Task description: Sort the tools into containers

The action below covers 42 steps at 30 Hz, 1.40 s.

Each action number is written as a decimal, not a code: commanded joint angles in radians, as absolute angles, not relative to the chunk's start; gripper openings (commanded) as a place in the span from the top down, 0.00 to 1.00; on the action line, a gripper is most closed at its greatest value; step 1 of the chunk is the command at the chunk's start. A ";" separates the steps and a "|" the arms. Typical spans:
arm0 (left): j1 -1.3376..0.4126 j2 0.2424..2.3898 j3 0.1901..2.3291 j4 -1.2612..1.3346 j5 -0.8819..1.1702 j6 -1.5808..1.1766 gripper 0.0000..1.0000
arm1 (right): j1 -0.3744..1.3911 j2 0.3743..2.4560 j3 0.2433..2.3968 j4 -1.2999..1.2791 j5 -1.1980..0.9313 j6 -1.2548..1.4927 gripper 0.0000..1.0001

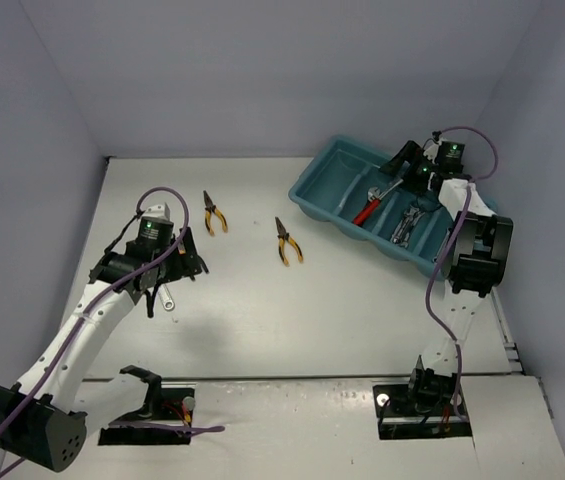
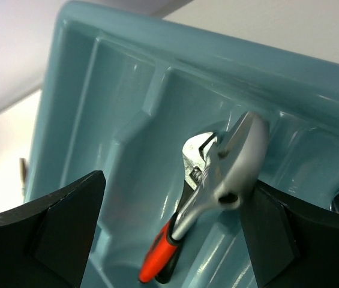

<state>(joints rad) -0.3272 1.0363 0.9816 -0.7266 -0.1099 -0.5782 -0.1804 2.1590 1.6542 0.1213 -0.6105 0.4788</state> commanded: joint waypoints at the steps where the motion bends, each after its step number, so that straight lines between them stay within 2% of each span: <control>1: -0.313 1.037 0.994 -0.752 -0.150 -0.586 0.19 | -0.118 2.071 1.737 0.061 -0.540 0.378 0.15; 9: -0.300 1.053 0.988 -0.789 -0.166 -0.607 0.19 | -0.103 1.973 1.671 0.005 -0.353 0.340 0.14; 19: -0.202 1.109 0.965 -0.813 -0.230 -0.653 0.20 | -0.025 1.681 1.547 0.005 -0.321 0.319 0.15; 22: -0.117 1.196 0.975 -0.800 -0.233 -0.661 0.22 | 0.037 1.566 1.471 0.005 -0.318 0.323 0.15; 26: -0.051 1.322 1.015 -0.735 -0.217 -0.650 0.31 | 0.066 1.456 1.332 0.005 -0.351 0.356 0.15; 36: 0.076 1.647 1.149 -0.547 -0.169 -0.569 0.35 | 0.165 1.209 1.058 0.005 -0.427 0.388 0.15; 42: 0.114 1.809 1.238 -0.526 -0.137 -0.540 0.44 | 0.199 1.113 0.968 0.005 -0.444 0.383 0.15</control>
<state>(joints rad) 0.0926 1.7494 1.1622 -0.5784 -0.1546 -0.5781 0.1857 1.1894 0.9879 -0.0585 -0.4063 0.3779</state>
